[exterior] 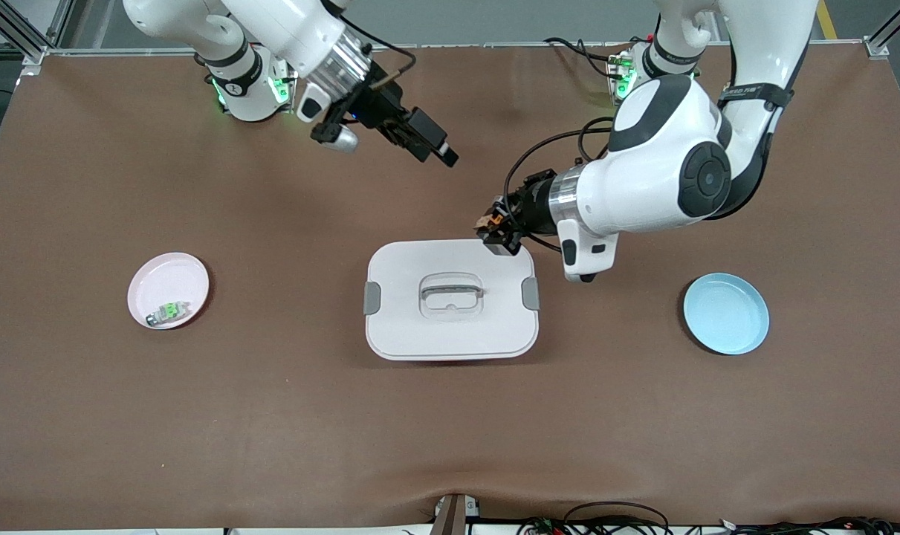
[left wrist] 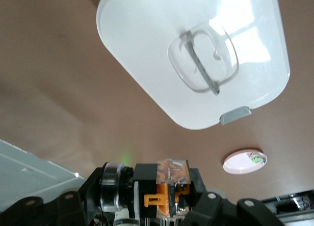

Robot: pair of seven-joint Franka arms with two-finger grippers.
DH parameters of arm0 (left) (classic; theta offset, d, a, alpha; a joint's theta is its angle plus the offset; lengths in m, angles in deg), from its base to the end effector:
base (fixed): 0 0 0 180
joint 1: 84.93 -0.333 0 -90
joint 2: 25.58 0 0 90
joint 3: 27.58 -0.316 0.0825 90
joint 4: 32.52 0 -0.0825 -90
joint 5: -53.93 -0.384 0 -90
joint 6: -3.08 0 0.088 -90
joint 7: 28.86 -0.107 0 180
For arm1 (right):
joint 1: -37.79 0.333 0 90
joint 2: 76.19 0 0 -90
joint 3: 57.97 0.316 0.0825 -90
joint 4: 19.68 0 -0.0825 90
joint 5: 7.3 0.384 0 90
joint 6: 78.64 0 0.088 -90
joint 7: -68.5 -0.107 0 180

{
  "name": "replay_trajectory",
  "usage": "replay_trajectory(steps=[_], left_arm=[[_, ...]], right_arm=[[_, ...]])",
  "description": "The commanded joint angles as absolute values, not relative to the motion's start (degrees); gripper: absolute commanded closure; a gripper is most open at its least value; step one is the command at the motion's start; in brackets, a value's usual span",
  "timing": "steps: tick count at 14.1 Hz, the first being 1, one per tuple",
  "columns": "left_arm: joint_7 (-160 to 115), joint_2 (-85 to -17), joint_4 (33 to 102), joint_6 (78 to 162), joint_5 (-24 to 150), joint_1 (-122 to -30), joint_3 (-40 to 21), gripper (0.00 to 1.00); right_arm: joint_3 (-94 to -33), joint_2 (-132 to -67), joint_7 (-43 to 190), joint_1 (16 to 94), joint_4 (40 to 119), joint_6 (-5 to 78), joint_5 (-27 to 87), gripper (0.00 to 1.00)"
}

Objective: Transfer orange switch to right arm and place
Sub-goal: 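Carry the switch above the box while the right gripper reaches toward it, then close the right gripper on the orange switch held by the left gripper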

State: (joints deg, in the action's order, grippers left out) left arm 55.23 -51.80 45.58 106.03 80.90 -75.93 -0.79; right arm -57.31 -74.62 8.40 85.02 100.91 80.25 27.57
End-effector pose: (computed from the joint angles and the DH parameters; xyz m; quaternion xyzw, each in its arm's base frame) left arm 0.5711 -0.3826 0.4992 0.8319 0.4505 -0.2746 0.1719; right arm 0.4087 0.4151 0.5045 -0.8678 0.3200 -0.0322 0.3788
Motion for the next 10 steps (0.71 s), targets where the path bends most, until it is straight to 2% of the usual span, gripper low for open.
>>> replay_trajectory(steps=[1, 10], left_arm=[[56.56, -53.00, 43.51, 105.82, 83.54, -74.74, -0.68, 1.00], [56.65, -54.23, 43.95, 105.74, 85.13, -72.98, -0.77, 1.00]], right_arm=[[-58.06, -78.12, 8.21, 86.13, 97.13, 80.79, 28.91, 0.00], [-58.23, -81.63, 7.85, 85.87, 93.96, 80.97, 29.17, 0.00]])
